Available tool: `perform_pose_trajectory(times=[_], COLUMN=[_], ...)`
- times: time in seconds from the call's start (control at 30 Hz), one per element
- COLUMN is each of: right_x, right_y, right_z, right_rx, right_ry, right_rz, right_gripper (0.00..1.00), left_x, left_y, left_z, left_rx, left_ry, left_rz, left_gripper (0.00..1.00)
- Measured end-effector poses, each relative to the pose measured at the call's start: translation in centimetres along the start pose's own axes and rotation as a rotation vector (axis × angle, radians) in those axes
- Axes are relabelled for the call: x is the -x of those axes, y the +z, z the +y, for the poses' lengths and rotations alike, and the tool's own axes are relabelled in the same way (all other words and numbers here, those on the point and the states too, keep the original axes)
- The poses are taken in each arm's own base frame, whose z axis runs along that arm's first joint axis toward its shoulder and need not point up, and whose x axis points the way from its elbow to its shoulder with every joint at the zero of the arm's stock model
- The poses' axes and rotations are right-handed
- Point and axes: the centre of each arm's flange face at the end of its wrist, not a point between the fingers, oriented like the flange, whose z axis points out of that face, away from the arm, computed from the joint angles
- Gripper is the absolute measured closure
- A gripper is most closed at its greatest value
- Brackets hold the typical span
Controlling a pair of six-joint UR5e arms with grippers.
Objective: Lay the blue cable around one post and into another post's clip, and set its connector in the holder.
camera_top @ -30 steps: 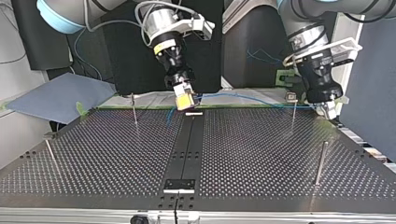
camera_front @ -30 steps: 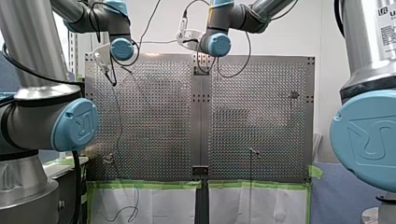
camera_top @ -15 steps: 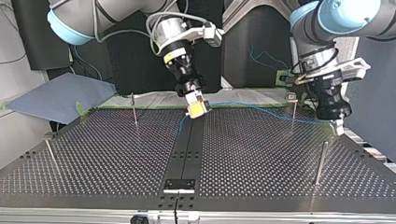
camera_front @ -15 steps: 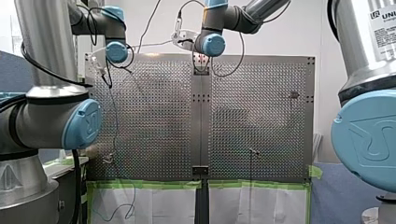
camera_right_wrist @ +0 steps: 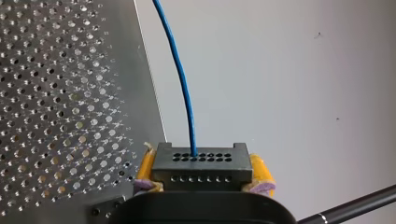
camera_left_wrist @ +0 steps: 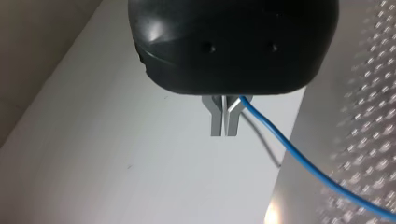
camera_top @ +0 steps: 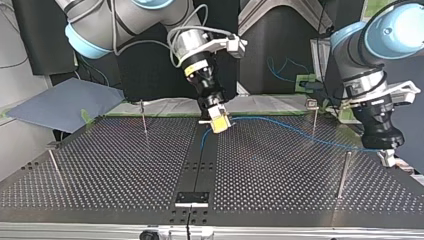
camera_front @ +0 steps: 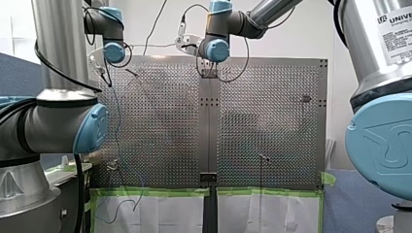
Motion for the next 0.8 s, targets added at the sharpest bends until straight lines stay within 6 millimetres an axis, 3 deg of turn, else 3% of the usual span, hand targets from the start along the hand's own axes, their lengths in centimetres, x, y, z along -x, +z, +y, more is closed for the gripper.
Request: perform_pose_trajectory(times=[0.5,0.8], right_x=[1.3,1.9], right_y=[3.3,4.9], right_z=[-1.7,-2.6], right_rx=[-0.041,-0.059], right_ry=[0.013,0.018], right_rz=[-0.007,-0.020], right_gripper=[1.00,1.00], left_x=[2.1,0.9], left_y=[3.8,5.6], left_z=[4.7,5.6], left_rx=[0.086,0.050], left_ry=[0.029,0.045], left_rz=[-0.070,-0.041], left_gripper=[0.93,0.93])
